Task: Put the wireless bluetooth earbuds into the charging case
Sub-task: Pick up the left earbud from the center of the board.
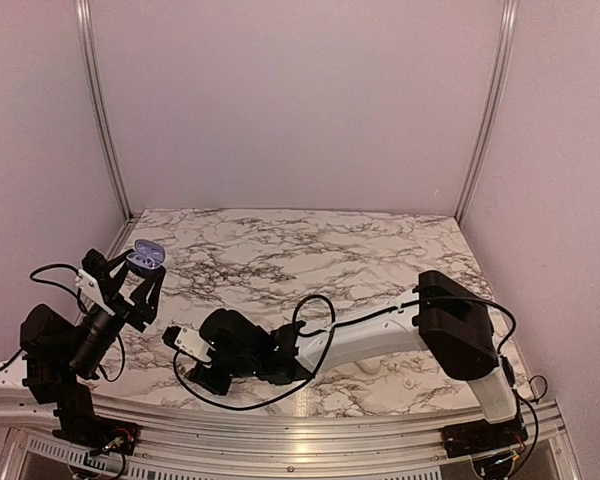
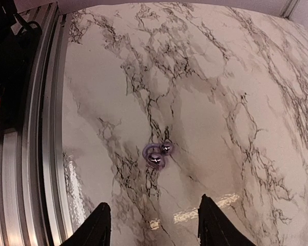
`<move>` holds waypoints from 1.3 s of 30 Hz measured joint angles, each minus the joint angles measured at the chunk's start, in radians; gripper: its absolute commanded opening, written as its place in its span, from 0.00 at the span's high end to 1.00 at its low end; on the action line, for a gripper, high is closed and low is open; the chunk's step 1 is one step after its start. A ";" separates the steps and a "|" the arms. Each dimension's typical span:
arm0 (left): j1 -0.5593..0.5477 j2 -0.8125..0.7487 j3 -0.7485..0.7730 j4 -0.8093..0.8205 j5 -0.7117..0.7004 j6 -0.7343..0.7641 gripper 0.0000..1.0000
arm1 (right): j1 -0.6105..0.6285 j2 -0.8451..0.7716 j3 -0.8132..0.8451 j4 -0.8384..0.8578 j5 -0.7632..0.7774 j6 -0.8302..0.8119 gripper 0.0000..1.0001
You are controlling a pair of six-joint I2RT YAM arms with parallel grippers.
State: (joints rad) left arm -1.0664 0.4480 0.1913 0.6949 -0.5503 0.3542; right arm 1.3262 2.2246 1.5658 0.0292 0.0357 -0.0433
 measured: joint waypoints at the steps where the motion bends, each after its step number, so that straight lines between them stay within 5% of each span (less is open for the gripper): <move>1: 0.000 -0.011 -0.001 -0.002 0.002 -0.006 0.75 | -0.003 0.021 0.031 0.000 -0.013 -0.005 0.47; 11: 0.000 -0.019 -0.003 -0.042 0.011 -0.029 0.75 | -0.032 0.211 0.286 0.000 -0.062 -0.019 0.51; 17: 0.000 -0.019 -0.003 -0.046 0.011 -0.030 0.75 | -0.040 0.292 0.320 -0.012 -0.074 -0.011 0.63; 22: 0.000 -0.019 -0.003 -0.047 0.011 -0.030 0.75 | -0.040 0.302 0.328 -0.009 -0.088 0.005 0.83; 26: 0.000 -0.016 -0.003 -0.048 0.011 -0.030 0.75 | -0.040 0.294 0.302 0.011 -0.090 0.017 0.91; 39: 0.000 0.026 -0.003 -0.049 0.109 -0.004 0.75 | -0.040 0.106 0.010 0.053 -0.013 0.064 0.97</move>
State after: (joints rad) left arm -1.0664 0.4744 0.1879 0.6456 -0.4408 0.3500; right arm 1.2861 2.3302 1.5757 0.0826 0.0231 0.0204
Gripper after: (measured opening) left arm 0.650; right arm 0.048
